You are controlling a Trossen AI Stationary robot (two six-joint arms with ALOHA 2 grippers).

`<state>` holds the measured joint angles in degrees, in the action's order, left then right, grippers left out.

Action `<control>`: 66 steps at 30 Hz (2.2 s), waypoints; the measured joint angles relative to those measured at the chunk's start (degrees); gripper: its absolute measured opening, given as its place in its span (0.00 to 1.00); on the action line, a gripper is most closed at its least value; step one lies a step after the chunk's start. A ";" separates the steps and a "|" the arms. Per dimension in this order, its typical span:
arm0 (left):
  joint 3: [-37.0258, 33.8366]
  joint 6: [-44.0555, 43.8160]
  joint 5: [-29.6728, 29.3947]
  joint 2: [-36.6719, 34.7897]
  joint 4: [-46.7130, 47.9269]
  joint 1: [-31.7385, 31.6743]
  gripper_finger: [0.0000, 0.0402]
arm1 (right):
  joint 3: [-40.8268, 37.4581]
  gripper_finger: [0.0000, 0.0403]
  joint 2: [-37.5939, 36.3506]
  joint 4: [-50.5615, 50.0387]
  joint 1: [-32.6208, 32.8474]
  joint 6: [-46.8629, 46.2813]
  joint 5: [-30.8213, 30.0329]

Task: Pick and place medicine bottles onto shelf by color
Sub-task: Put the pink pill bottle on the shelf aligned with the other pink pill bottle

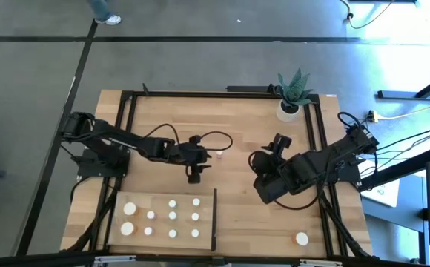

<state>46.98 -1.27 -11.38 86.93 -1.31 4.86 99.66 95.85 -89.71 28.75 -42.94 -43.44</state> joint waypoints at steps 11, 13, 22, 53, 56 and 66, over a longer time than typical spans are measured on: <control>-0.04 -0.06 -4.00 0.55 -0.75 -2.16 0.40 | 0.01 0.59 0.15 3.65 -0.02 8.32 3.68; -0.04 -0.05 -4.07 0.55 -1.19 -2.18 0.40 | 0.02 0.59 0.15 4.40 -0.02 11.05 4.66; -0.04 0.37 -4.00 2.82 -2.85 -2.12 0.40 | 0.02 0.59 0.17 8.98 -0.02 15.15 9.14; -0.04 -0.07 -1.82 2.80 -5.72 -3.51 0.42 | 0.04 0.59 0.17 18.09 -0.02 13.38 9.14; -0.04 -0.12 -1.15 2.80 -5.72 -4.06 0.47 | 0.04 0.59 0.17 18.84 -0.02 13.29 9.16; -0.02 -0.16 -0.54 6.30 -9.33 -5.55 0.65 | 0.04 0.59 0.17 20.41 -0.02 13.33 9.16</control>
<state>46.96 -1.43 -11.92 93.24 -10.64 -0.69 99.70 96.03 -69.30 28.73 -29.61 -34.28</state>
